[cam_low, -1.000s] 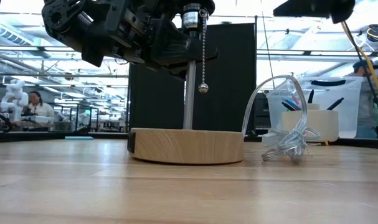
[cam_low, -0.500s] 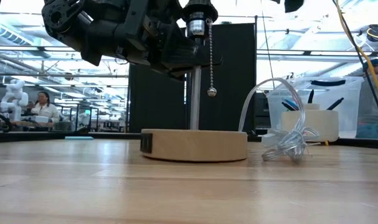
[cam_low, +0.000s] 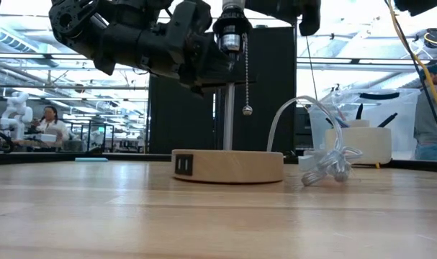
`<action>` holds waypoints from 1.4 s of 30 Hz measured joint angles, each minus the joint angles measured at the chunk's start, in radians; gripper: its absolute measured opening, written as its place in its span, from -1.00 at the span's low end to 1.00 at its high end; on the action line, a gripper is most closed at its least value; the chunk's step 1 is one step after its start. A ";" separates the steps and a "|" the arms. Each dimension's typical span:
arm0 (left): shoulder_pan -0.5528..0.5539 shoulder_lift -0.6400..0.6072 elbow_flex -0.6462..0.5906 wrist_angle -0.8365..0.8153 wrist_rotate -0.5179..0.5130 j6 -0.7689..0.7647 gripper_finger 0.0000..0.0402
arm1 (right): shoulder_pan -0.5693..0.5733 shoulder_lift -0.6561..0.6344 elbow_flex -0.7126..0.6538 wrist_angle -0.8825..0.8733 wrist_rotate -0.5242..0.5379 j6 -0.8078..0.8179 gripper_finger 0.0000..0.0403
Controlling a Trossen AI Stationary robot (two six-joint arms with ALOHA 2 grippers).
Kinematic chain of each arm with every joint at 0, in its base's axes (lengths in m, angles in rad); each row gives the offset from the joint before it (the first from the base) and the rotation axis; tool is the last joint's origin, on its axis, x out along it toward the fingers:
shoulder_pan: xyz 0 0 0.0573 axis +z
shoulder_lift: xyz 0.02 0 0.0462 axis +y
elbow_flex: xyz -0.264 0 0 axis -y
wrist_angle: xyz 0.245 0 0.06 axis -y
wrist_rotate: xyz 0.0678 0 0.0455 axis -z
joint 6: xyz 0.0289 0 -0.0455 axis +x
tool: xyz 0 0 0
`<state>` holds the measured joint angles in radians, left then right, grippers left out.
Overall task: Screw lightbulb
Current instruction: Remove the lightbulb from the lamp
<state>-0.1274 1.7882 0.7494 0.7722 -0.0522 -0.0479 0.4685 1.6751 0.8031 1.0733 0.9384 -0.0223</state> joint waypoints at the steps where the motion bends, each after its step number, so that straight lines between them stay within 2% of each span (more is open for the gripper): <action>1: 0.000 0.000 0.000 0.000 -0.009 -0.003 -0.86 | -0.009 0.000 0.005 0.000 -0.001 -0.001 0.32; 14: 0.001 0.000 0.000 0.001 -0.112 -0.034 -0.86 | -0.092 0.001 0.065 -0.017 -0.031 -0.075 0.32; 21: 0.001 0.000 0.000 0.007 -0.116 -0.036 -0.86 | -0.126 0.001 0.065 -0.051 -0.109 -0.053 0.26; 32: 0.003 0.000 -0.001 0.007 -0.052 -0.019 -0.86 | -0.128 0.001 0.065 -0.090 -0.159 -0.076 -0.18; 42: 0.006 -0.001 0.000 -0.012 0.052 0.006 -0.86 | -0.127 0.000 0.065 -0.099 -0.208 -0.076 -0.18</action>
<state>-0.1215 1.7870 0.7490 0.7605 0.0003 -0.0415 0.3411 1.6752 0.8677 0.9743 0.7309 -0.0981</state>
